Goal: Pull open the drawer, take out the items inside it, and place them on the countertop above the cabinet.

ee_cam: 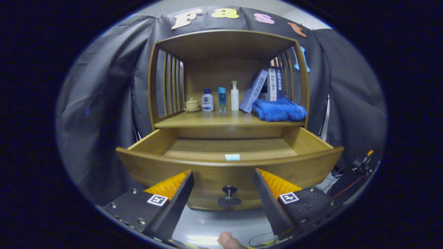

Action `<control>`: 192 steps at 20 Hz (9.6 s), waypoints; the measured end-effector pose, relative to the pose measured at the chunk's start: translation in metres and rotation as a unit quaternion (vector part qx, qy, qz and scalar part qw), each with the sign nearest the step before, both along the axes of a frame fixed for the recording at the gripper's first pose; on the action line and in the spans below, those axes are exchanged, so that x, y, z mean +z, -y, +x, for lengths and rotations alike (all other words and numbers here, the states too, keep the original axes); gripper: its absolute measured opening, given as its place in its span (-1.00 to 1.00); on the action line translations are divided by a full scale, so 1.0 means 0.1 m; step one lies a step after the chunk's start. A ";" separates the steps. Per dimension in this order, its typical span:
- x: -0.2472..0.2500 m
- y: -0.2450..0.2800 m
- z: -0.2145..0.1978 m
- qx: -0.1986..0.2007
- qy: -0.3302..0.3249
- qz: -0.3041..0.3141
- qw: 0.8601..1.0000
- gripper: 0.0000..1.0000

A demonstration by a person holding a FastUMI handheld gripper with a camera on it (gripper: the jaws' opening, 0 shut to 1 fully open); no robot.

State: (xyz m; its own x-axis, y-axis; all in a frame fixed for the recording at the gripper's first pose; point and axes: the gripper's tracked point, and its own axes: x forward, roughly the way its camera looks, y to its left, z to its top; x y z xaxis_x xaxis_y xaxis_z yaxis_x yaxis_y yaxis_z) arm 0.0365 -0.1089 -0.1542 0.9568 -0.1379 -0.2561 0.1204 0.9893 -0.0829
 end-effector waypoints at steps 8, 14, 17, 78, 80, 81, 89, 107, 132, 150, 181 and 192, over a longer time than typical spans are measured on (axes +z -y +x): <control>0.45 -0.18 0.45 0.033 -0.036 -0.026 0.998 1.00; 0.35 -0.23 0.76 0.046 -0.101 -0.037 0.993 1.00; 0.08 -0.11 0.92 0.025 -0.159 -0.021 0.987 1.00; 1.78 -0.16 1.35 0.028 0.062 0.045 0.997 -0.25; 1.83 -0.18 1.50 0.029 0.067 0.036 0.997 -0.25; 1.81 -0.15 1.57 0.025 0.064 0.029 0.997 -0.25; 1.24 0.13 2.28 -0.009 0.014 0.003 1.000 -0.24; 0.59 0.32 2.18 -0.055 -0.019 -0.035 0.998 0.97; 0.33 0.02 0.26 0.017 0.071 -0.047 0.996 0.96; -0.44 -0.05 0.16 0.042 0.061 -0.088 0.993 0.97; -0.39 0.07 1.00 0.009 0.112 -0.067 0.991 0.99; -0.43 0.10 1.48 0.003 0.130 -0.043 0.991 0.99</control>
